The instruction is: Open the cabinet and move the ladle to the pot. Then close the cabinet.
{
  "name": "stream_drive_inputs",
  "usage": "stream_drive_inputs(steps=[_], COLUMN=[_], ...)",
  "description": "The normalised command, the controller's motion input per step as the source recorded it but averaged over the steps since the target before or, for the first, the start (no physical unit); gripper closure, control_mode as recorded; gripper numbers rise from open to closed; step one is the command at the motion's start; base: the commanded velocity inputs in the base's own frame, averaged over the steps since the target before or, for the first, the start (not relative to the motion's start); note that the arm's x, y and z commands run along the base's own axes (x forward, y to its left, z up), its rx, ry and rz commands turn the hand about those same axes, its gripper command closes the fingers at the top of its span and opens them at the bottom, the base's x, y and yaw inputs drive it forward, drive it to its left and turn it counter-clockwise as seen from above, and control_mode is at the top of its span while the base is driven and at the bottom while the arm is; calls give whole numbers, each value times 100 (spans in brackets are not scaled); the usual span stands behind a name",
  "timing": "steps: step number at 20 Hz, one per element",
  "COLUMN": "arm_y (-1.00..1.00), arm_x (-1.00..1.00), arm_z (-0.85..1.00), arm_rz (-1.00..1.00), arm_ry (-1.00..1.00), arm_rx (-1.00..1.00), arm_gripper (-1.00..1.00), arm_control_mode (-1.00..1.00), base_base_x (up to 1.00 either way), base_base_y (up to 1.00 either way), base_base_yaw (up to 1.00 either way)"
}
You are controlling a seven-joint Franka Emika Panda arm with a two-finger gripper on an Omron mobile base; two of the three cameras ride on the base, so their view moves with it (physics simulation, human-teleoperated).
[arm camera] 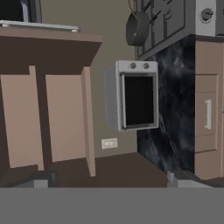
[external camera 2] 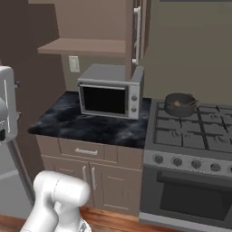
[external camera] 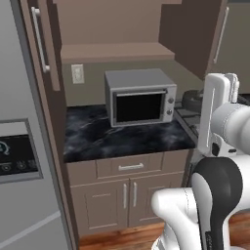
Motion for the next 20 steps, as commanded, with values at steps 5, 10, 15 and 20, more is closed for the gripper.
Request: stream_drive_inputs(steps=[5, 10, 15, 20], arm_y=[0, 0, 0, 0], arm_x=[0, 0, 0, 0], arm_z=[0, 0, 0, 0], arm_rz=[0, 0, 0, 0], arm_ry=[0, 0, 0, 0], arm_rx=[0, 0, 0, 0], arm_gripper=[-100, -100, -100, -100], arm_control_mode=[100, 100, 100, 100], base_base_x=[12, 49, 64, 55], base_base_y=[0, 6, 0, 13], base_base_yaw=[-13, -10, -4, -1])
